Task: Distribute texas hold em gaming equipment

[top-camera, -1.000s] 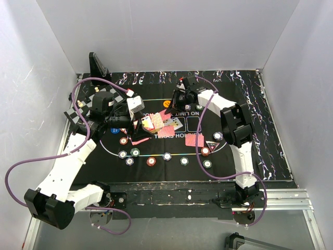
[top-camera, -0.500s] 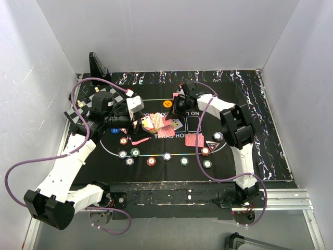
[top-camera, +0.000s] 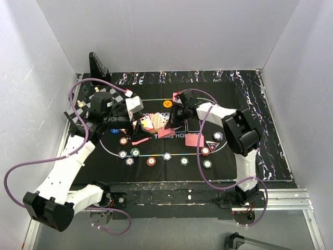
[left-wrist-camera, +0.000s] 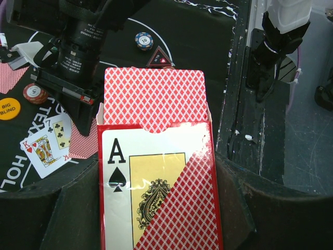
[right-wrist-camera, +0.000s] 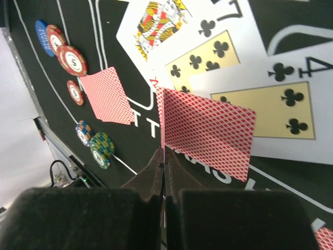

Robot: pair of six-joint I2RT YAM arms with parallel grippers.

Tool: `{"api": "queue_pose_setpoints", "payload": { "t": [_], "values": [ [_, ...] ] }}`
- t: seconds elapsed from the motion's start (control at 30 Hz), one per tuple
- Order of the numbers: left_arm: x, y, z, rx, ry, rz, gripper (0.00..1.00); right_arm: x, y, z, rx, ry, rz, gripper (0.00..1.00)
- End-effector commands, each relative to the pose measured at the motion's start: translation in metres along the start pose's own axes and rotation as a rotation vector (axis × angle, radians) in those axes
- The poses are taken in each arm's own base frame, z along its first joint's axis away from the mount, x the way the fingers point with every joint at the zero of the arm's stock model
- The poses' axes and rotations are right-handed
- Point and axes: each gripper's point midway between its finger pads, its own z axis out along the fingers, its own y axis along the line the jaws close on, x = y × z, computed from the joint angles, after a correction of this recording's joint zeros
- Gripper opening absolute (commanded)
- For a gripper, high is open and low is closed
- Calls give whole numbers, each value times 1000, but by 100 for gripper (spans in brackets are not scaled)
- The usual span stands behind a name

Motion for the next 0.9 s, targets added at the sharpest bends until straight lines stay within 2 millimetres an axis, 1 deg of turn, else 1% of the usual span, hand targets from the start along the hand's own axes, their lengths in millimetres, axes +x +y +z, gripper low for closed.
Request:
{"api": "queue_pose_setpoints", "payload": {
  "t": [0.0, 0.23, 0.33, 0.47, 0.5, 0.57, 0.6, 0.7, 0.73, 0.87],
  "values": [
    [-14, -6, -5, 8, -44, 46, 0, -10, 2, -10, 22, -99, -44, 1],
    [-12, -7, -5, 14, -41, 35, 0, -5, -17, 1, 54, -97, -33, 1],
    [-12, -8, -6, 13, -40, 33, 0, -3, -28, 1, 110, -94, -22, 1],
    [-11, -7, -5, 18, -37, 28, 0, -3, -39, -2, 175, -99, -19, 1],
    [-12, -6, -5, 17, -38, 34, 0, -3, -39, -2, 184, -100, -24, 7],
    [-12, -6, -4, 19, -38, 31, 0, -2, -42, -4, 205, -99, -27, 24],
    [-12, -6, -4, 19, -37, 30, 0, 0, -43, -4, 216, -93, -30, 29],
    [-12, -7, -4, 21, -36, 29, 0, 2, -47, -7, 247, -95, -31, 39],
    [-11, -7, -4, 19, -36, 29, 0, 1, -46, -10, 249, -102, -33, 40],
    [-11, -7, -5, 19, -37, 30, 0, -1, -43, -18, 265, -117, -45, 52]
  ]
}}
